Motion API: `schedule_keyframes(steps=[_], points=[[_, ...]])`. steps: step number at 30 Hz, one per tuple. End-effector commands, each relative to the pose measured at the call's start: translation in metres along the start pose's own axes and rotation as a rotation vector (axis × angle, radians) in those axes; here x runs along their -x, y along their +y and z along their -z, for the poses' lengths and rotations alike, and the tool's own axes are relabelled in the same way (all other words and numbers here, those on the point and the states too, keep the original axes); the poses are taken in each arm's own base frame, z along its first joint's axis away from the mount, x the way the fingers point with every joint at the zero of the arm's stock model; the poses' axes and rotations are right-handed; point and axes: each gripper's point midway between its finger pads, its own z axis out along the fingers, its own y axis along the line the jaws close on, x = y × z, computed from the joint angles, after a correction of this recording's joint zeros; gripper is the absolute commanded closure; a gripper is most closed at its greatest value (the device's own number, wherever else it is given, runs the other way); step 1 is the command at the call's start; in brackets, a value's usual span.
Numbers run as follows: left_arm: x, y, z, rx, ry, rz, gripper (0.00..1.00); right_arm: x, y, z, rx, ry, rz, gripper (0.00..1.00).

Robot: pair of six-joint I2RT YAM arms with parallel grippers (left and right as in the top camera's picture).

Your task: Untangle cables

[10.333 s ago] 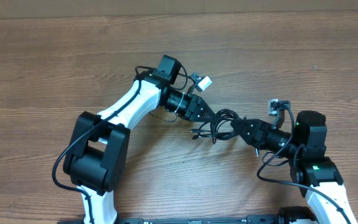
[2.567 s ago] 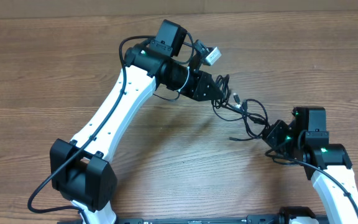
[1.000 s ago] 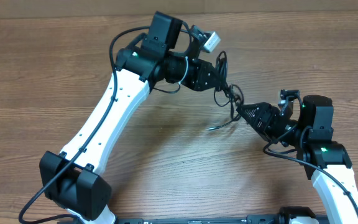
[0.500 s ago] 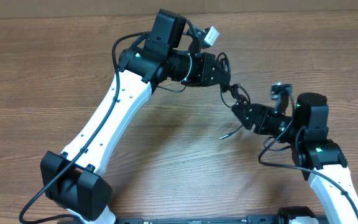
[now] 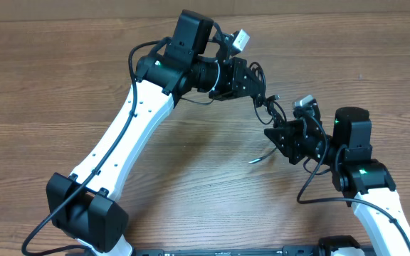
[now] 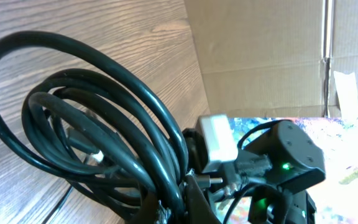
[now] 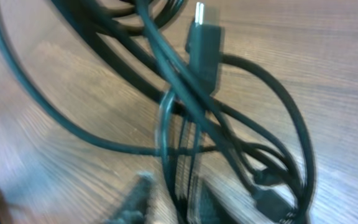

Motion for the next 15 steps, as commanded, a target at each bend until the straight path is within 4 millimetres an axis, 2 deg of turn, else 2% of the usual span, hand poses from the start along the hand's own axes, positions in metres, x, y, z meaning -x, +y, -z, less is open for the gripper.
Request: schedule_keyframes(steps=[1,4,7,9,12,15], points=[[0.003,-0.030,0.015,-0.050,-0.031,-0.057,0.96,-0.008,0.003,-0.001,0.011,0.025,-0.010,0.96],[0.015,-0.015,0.020,0.018,-0.088,-0.090,0.96,-0.016,0.004,-0.001,0.012,0.058,-0.063,0.96],[0.034,0.018,0.035,0.176,-0.181,-0.101,0.96,-0.032,0.005,0.001,0.015,0.117,-0.112,0.96],[0.044,0.048,0.051,0.315,-0.246,-0.064,0.96,-0.044,0.008,0.003,0.016,0.163,-0.171,0.96],[0.056,0.083,0.079,0.473,-0.317,-0.034,0.96,-0.065,0.015,0.007,0.026,0.248,-0.287,0.96],[0.063,0.109,0.104,0.595,-0.375,0.010,0.96,-0.074,0.038,0.013,0.145,0.291,-0.304,0.96]])
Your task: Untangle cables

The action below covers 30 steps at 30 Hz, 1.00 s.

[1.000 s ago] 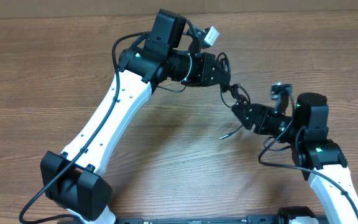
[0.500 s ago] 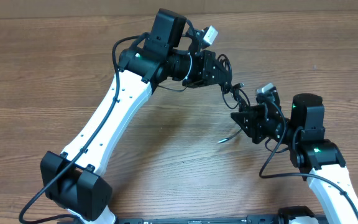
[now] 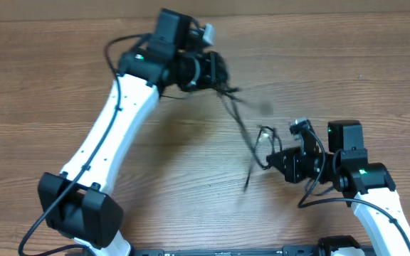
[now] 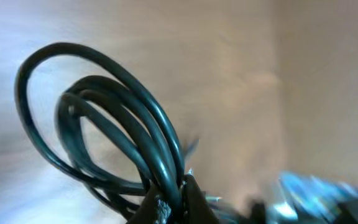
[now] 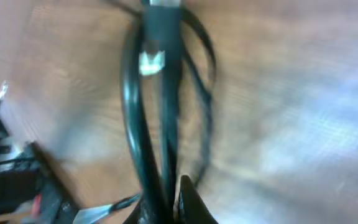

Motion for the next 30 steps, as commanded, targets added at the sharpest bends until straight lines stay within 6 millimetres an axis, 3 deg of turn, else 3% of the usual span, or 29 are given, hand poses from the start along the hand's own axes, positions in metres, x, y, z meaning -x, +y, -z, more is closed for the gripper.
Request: schedule_keyframes(steps=[1,3,5,9,11,13,21,23,27,30], points=[[0.037,0.035,0.036,0.192,-0.179,-0.029,0.96,-0.008,0.024,0.001,0.136,0.026,0.007,0.96],[0.036,0.040,0.039,0.201,-0.172,-0.013,0.96,-0.003,0.024,0.001,0.143,0.008,0.009,0.96],[0.031,0.043,0.039,0.206,-0.150,-0.007,0.96,0.009,0.011,0.002,0.077,-0.037,-0.042,0.96],[0.022,0.047,0.039,0.225,-0.110,-0.044,0.96,0.033,-0.052,0.014,-0.233,-0.185,-0.341,0.93],[0.017,0.049,0.039,0.235,-0.089,-0.059,0.96,0.036,-0.085,0.030,-0.385,-0.281,-0.552,0.66],[0.014,0.051,0.040,0.242,-0.076,-0.068,0.96,0.037,-0.099,0.040,-0.428,-0.339,-0.677,0.43],[0.014,0.048,0.041,0.231,-0.066,-0.149,0.96,0.030,-0.100,0.040,-0.411,-0.317,-0.724,0.29],[0.012,0.039,0.040,0.187,-0.053,-0.206,0.96,0.033,-0.088,0.035,-0.343,-0.289,-0.661,0.28],[0.004,0.003,0.039,-0.014,-0.019,-0.359,0.96,0.045,-0.054,0.026,-0.151,-0.253,-0.486,0.27],[-0.002,-0.014,0.038,-0.094,-0.006,-0.439,0.96,0.047,-0.049,0.026,-0.122,-0.253,-0.459,0.26]])
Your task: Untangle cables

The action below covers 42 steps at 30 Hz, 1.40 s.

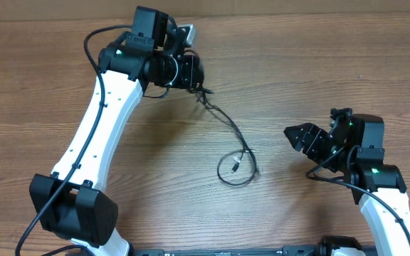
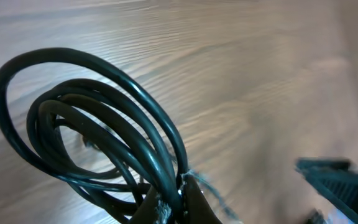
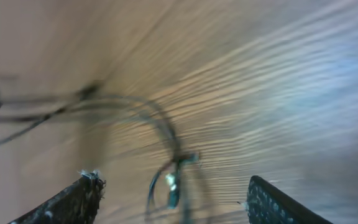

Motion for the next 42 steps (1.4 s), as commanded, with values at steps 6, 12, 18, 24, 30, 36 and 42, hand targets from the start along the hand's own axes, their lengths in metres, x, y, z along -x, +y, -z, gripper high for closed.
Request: schedule_keyframes(steps=[6,12,18,24,30,36,42], points=[[-0.005,-0.018,0.015,0.053,-0.001,-0.213,0.96,-0.006,0.012,0.001,0.076,0.035,0.065,0.27],[-0.020,-0.006,0.013,0.155,0.059,-0.240,0.90,-0.005,0.009,0.000,0.055,0.026,0.063,0.27],[-0.026,-0.007,0.012,0.172,0.088,-0.281,0.34,-0.005,0.009,0.000,0.055,0.027,0.063,0.27],[-0.023,0.010,0.016,0.271,0.079,-0.250,0.33,-0.005,0.008,0.000,0.054,0.029,0.062,0.27],[-0.024,0.060,0.039,0.591,0.033,-0.023,0.39,-0.007,0.008,0.000,0.052,0.033,0.059,0.27],[-0.033,0.072,0.051,0.678,0.025,0.099,0.39,-0.007,0.008,0.000,0.052,0.033,0.058,0.27],[-0.046,0.084,0.065,0.716,0.043,0.202,0.45,-0.008,0.003,0.000,0.025,0.036,0.049,0.27]])
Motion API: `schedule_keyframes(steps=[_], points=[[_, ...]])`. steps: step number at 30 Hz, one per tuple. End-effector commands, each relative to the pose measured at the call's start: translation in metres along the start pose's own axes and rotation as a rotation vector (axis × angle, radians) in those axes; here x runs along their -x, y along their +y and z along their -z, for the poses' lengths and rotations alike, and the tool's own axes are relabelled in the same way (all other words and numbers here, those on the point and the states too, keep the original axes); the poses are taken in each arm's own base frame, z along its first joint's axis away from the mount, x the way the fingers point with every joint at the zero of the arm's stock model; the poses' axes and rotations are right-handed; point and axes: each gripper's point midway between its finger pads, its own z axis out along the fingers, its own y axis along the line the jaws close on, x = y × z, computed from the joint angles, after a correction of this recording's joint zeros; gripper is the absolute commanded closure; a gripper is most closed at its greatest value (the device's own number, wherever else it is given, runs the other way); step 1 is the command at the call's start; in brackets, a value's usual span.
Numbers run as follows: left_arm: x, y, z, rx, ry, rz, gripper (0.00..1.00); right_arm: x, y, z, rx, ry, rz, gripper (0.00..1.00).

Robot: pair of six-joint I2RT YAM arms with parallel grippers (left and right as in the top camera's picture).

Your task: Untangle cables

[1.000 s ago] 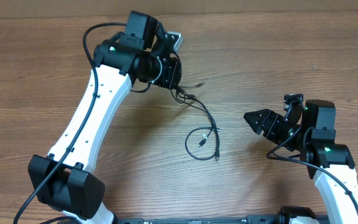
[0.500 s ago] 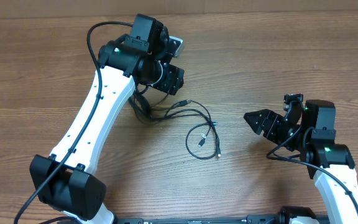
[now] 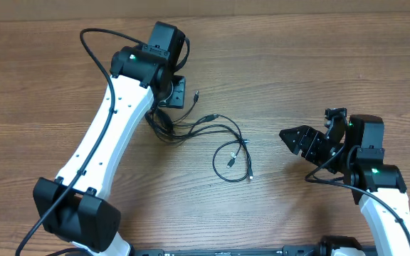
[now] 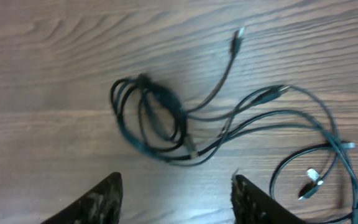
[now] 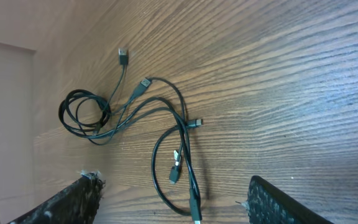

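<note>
The black cables lie loose on the wooden table [image 3: 312, 64]. A small coil [image 3: 161, 125] lies at the left, and thin strands [image 3: 223, 128] run right from it to a loop [image 3: 228, 161] with plugs. The left wrist view shows the coil [image 4: 149, 122] below the camera and a plug [image 4: 237, 38] further off. My left gripper [image 3: 180, 92] hangs open just above the coil, holding nothing. In the right wrist view the loop [image 5: 178, 169] lies ahead of the fingers. My right gripper [image 3: 290, 136] is open, right of the loop and apart from it.
A cardboard wall [image 3: 333, 6] runs along the table's far edge. The white left arm [image 3: 105, 142] crosses the left half of the table. The right arm [image 3: 376, 185] stands at the front right.
My left gripper was shut on the coil and held it up. Now it is open and the coil lies on the table beneath it. The right gripper has barely moved.
Both grippers were shut on the tangled bundle, close together. Then they stood apart with cable stretched between them. Then the right gripper was open and the loop end lay on the table. Now the left has let go too, and the cables lie spread out.
</note>
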Motion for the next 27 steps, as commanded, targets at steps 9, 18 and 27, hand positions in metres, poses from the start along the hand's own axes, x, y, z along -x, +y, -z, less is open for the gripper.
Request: schedule_keyframes(steps=[9,18,27], points=[[0.038,-0.012,0.017,-0.168,-0.137,0.082,0.71,-0.001,-0.005,0.000,-0.021,-0.002,0.000,0.27],[0.022,-0.031,-0.044,-0.192,-0.006,0.052,0.83,-0.001,-0.005,0.000,-0.023,0.001,-0.003,0.27],[-0.032,-0.014,-0.106,-0.052,0.276,0.046,0.82,-0.001,-0.005,0.000,-0.023,0.001,-0.003,0.27]])
